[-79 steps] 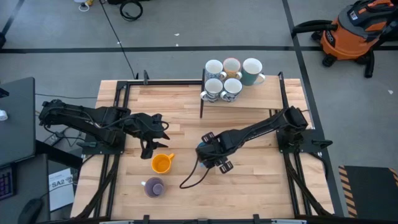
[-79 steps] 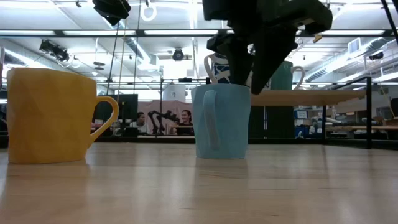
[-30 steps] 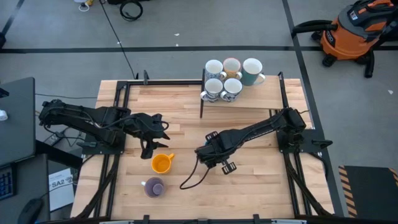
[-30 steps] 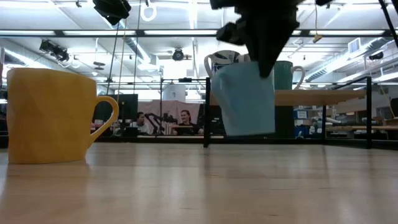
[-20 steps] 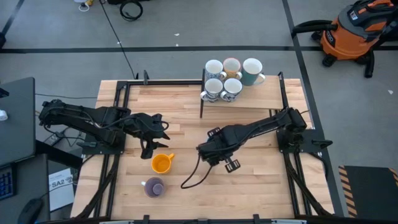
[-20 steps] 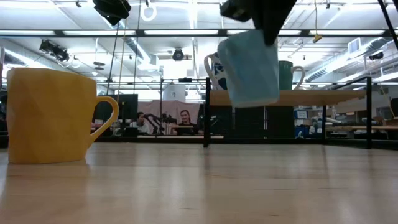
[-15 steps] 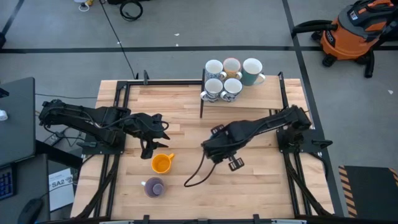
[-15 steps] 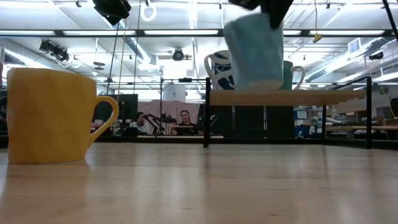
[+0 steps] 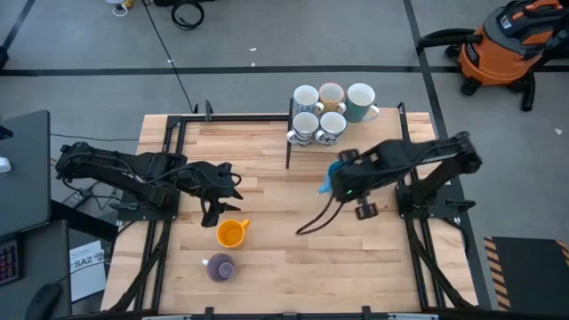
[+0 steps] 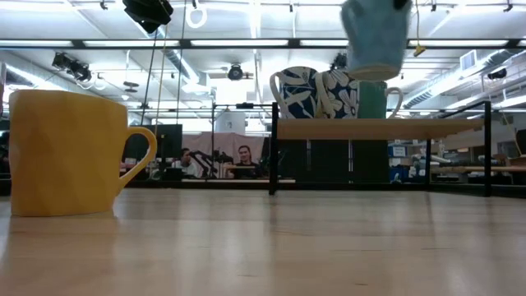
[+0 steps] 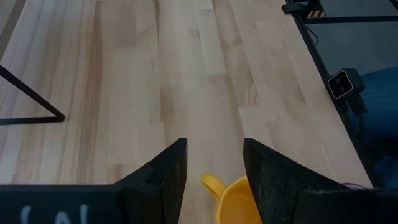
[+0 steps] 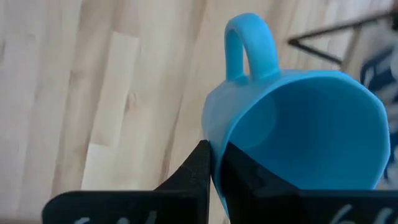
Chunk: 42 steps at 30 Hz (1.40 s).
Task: Place coffee mugs
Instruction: Put the light blue mug on the shelf
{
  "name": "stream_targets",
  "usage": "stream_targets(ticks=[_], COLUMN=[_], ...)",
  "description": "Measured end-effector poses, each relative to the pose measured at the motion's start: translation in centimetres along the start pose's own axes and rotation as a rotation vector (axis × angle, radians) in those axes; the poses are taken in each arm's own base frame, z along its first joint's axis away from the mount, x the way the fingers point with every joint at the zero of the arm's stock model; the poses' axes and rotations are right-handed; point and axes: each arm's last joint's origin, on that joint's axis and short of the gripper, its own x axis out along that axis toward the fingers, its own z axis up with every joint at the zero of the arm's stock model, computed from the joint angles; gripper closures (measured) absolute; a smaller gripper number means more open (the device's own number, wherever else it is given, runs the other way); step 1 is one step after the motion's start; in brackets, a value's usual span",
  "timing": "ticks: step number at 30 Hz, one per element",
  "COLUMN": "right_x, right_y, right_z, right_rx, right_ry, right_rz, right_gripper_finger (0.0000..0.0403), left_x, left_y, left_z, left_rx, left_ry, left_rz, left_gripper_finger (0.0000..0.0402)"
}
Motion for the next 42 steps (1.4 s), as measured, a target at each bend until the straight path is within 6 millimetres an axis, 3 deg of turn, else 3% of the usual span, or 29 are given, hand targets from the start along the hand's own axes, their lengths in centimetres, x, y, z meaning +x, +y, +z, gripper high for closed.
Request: stream_targets(ticks=[6, 12, 21, 33, 42], right_x=[-0.6, -0.7, -0.7, -0.3, -0.3], right_y=[-1.4, -2.8, -5.8, -9.9, -11.8], right_z=[-4.6, -7.4, -8.6, -10.4, -11.2], right_rx=[0.062, 0.083, -0.004, 0.079, 0.105], right_ry=[0.003, 0.006, 0.044, 0.067, 0.035], right_rz=[-0.017, -0.05, -0.138, -0.108, -0.112], right_gripper_finger=[0.0369, 0.0369, 0.0369, 0.0369, 0.0368], left_x=[0.0, 0.0, 0.0, 0.0, 0.0], left_y=[0.0, 0.0, 0.0, 0.0, 0.0], left_z=[0.0, 0.0, 0.0, 0.0, 0.0], left_rx=[0.001, 0.001, 0.002, 0.002, 0.001], left_ry=[0.0, 0.0, -0.001, -0.004, -0.004], left_rz=[0.0, 0.0, 0.0, 0.0, 0.0], left_gripper_finger=[0.0237, 0.0237, 0.0237, 0.0237, 0.0237])
